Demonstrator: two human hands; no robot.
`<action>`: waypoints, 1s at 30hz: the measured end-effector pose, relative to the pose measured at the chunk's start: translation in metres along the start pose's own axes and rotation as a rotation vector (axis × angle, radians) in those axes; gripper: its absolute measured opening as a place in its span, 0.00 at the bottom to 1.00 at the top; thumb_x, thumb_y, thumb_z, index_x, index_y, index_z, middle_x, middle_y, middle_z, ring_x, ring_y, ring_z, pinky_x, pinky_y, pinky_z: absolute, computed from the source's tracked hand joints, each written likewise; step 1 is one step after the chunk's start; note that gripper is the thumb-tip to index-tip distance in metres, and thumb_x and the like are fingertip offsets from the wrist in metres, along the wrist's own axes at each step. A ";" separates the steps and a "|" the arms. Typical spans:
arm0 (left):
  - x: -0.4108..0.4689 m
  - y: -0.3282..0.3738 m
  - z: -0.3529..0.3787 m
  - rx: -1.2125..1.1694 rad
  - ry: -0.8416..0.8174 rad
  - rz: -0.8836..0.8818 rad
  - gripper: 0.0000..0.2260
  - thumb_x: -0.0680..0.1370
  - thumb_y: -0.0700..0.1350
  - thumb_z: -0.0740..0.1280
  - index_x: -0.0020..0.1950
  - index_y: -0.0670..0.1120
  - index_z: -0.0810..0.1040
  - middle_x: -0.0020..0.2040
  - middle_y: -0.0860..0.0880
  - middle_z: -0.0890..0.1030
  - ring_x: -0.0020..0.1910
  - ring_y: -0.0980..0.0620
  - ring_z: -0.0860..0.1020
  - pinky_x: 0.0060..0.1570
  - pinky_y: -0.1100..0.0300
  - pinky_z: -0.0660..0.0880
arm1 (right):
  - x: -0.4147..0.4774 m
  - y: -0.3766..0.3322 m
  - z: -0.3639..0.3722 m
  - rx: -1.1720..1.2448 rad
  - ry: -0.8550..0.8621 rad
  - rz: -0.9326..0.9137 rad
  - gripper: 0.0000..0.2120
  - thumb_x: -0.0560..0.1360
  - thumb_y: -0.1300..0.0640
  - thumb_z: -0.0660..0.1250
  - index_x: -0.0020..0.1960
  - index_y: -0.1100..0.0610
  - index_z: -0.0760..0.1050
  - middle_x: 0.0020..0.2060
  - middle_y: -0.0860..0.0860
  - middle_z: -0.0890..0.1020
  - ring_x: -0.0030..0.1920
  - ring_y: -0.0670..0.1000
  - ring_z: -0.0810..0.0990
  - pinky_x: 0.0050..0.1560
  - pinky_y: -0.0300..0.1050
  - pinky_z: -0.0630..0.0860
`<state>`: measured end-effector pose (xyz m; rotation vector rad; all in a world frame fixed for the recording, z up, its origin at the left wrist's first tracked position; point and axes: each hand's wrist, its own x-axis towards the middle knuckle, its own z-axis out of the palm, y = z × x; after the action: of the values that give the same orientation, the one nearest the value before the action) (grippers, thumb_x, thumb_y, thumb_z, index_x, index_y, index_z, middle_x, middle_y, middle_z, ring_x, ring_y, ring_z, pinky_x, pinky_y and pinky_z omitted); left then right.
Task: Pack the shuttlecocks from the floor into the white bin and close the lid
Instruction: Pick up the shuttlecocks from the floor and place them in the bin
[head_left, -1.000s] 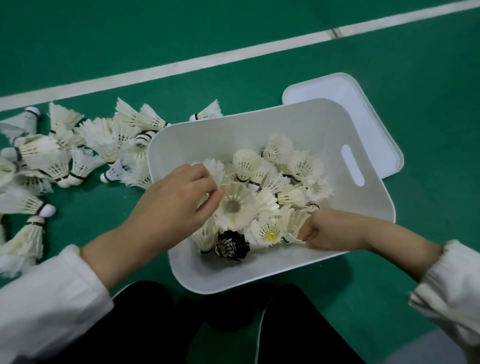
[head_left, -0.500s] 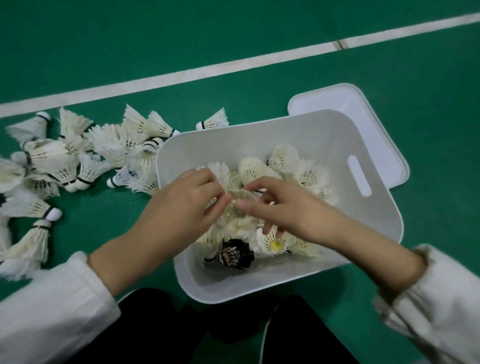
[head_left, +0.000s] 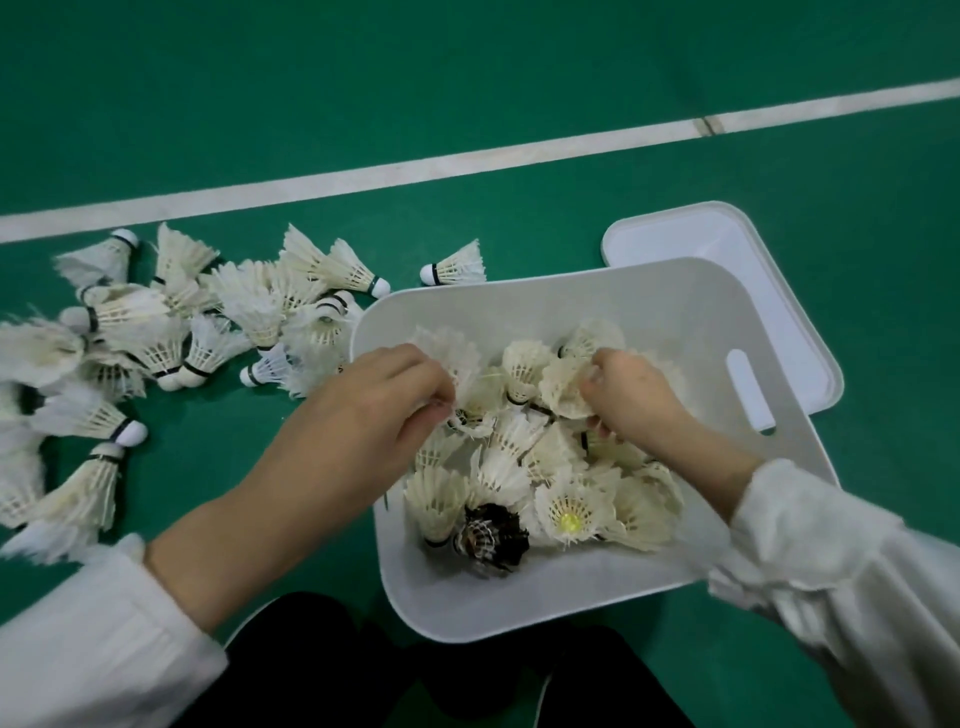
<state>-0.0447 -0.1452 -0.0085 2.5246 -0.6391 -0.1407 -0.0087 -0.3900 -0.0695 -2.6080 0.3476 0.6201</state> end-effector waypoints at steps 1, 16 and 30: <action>-0.001 -0.003 0.002 0.009 0.007 0.034 0.09 0.75 0.49 0.60 0.44 0.46 0.78 0.43 0.53 0.76 0.43 0.55 0.72 0.43 0.64 0.67 | 0.004 -0.003 0.005 -0.029 0.022 -0.015 0.13 0.78 0.60 0.52 0.49 0.62 0.74 0.39 0.59 0.83 0.37 0.59 0.81 0.35 0.47 0.76; -0.012 -0.013 0.018 0.005 0.008 0.101 0.10 0.75 0.48 0.60 0.45 0.44 0.79 0.43 0.50 0.77 0.44 0.52 0.70 0.44 0.64 0.67 | -0.039 -0.029 -0.039 -0.271 0.163 -0.195 0.15 0.77 0.51 0.60 0.63 0.52 0.70 0.51 0.51 0.79 0.47 0.53 0.79 0.46 0.47 0.75; -0.014 -0.025 -0.026 0.009 0.165 -0.069 0.08 0.78 0.48 0.62 0.53 0.46 0.77 0.51 0.52 0.76 0.51 0.54 0.72 0.51 0.64 0.66 | -0.066 -0.062 0.002 -0.068 -0.155 -0.444 0.13 0.77 0.48 0.62 0.48 0.55 0.80 0.39 0.52 0.83 0.35 0.49 0.77 0.38 0.43 0.72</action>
<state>-0.0408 -0.1077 0.0007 2.5350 -0.4887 0.0464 -0.0455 -0.3256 -0.0176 -2.5554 -0.2992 0.6750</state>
